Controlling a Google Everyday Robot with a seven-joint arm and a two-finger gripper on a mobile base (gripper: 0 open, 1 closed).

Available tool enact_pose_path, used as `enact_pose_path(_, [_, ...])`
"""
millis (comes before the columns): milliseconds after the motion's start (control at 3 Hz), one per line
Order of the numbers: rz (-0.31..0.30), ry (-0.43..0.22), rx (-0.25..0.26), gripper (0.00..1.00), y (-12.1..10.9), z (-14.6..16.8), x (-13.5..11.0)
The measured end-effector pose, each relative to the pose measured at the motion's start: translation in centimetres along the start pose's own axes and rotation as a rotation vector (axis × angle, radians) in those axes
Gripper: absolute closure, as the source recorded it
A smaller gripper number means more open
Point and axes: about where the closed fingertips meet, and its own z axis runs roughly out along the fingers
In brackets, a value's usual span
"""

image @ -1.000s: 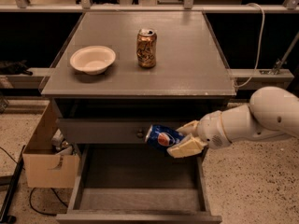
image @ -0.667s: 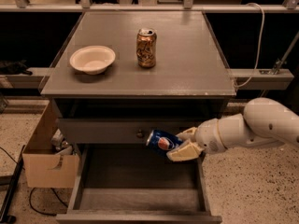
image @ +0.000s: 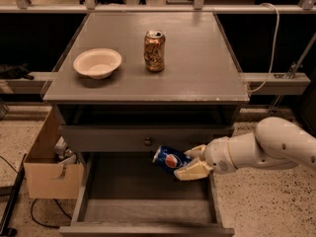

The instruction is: Place pepsi can into middle drawer

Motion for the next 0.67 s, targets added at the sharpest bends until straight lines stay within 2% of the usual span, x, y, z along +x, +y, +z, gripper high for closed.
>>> enact_pose_path(333, [0.084,0.034,-0.021,1.00,-1.3,4.4,3.5])
enact_pose_path(667, [0.170,0.060,-0.015,1.00,-3.0,8.8,8.0])
